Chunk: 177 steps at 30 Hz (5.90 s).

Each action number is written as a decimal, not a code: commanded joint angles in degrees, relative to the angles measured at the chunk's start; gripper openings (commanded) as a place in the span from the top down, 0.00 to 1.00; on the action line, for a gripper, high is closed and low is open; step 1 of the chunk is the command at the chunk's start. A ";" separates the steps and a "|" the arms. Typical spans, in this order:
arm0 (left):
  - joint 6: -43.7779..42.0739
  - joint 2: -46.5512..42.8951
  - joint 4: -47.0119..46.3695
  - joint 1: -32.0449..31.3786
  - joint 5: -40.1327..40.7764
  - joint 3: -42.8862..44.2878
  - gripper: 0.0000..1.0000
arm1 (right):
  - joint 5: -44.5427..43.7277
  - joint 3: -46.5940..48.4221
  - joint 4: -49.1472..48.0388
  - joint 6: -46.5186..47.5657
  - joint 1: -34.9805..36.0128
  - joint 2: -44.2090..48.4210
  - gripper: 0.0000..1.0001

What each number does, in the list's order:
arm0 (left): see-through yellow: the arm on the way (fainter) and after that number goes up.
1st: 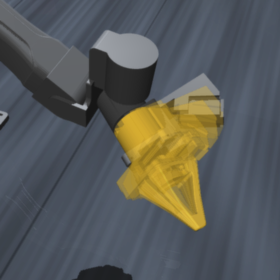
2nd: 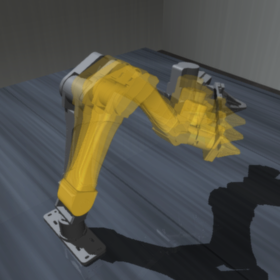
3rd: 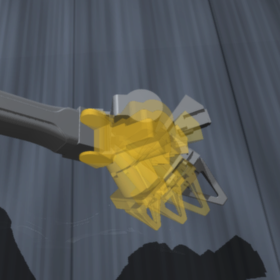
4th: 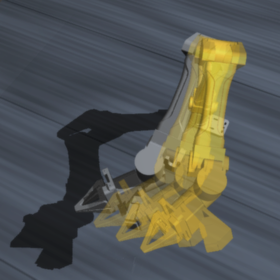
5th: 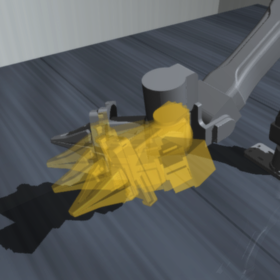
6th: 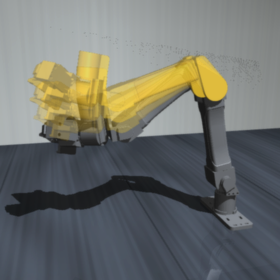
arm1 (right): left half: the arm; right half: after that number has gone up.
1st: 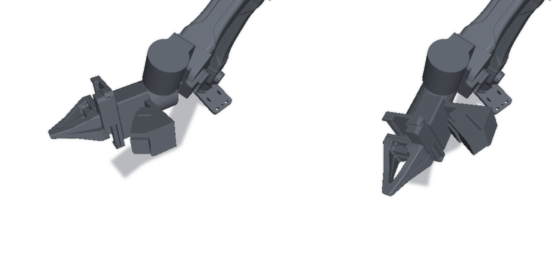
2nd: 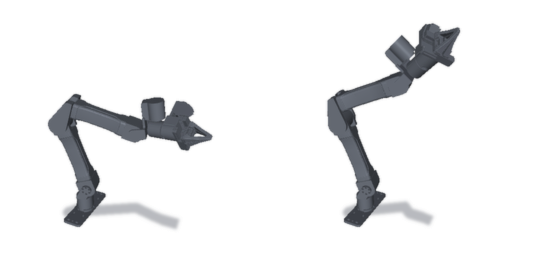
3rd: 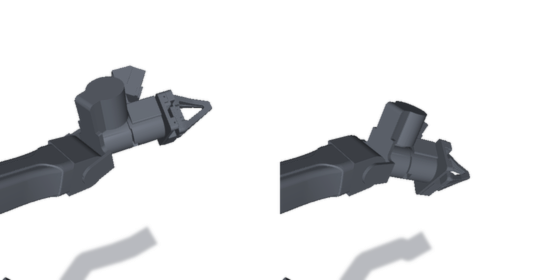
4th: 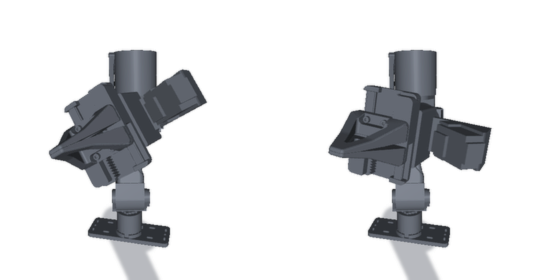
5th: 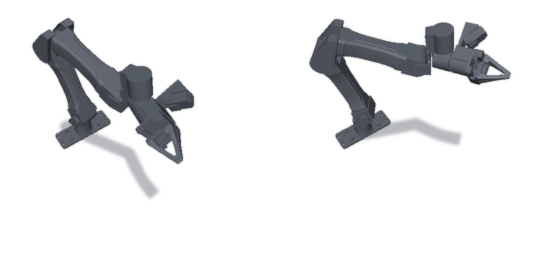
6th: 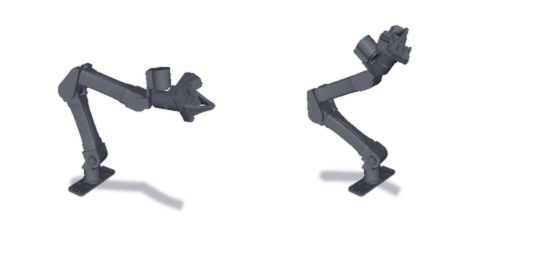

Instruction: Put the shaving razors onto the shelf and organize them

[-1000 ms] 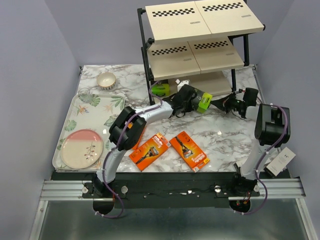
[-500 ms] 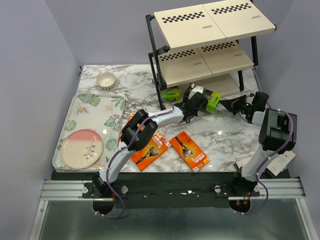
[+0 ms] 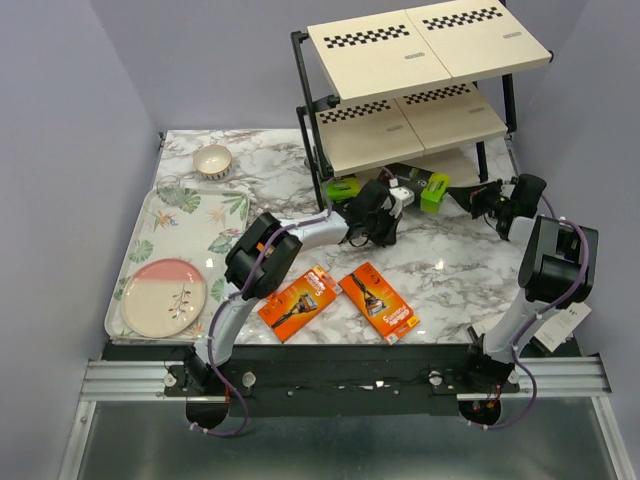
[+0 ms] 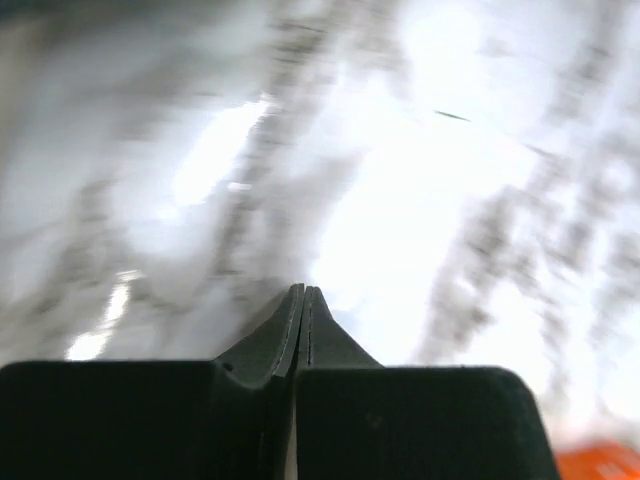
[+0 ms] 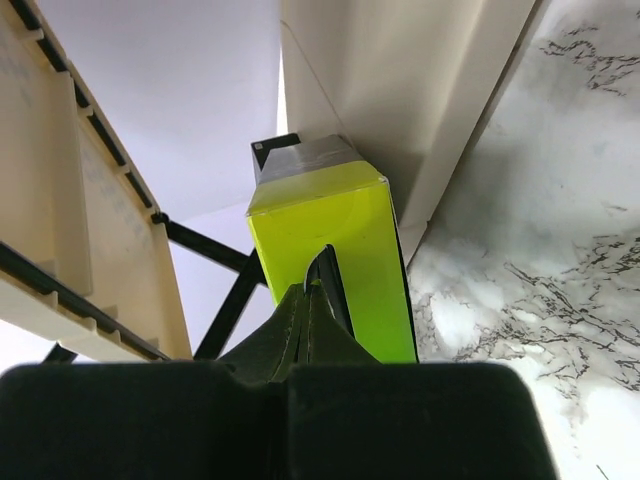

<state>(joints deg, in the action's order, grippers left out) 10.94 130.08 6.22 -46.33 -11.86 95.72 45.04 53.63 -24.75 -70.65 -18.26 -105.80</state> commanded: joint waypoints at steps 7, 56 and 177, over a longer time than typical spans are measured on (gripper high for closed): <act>16.05 -1.41 -28.20 0.01 -49.14 -11.87 0.96 | -3.99 3.58 -2.84 -2.65 -1.07 0.77 0.99; -13.31 -15.12 8.81 -4.04 -23.74 -15.74 0.93 | -14.45 13.35 9.81 -7.92 -5.99 -9.97 1.00; 22.81 -41.73 -5.97 36.04 -12.21 -35.42 0.60 | -5.06 0.80 54.34 59.75 4.81 29.68 0.17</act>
<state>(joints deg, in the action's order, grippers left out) 34.30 101.12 -6.09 -10.76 -20.95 65.58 29.52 56.18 20.14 -18.28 -16.14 -79.31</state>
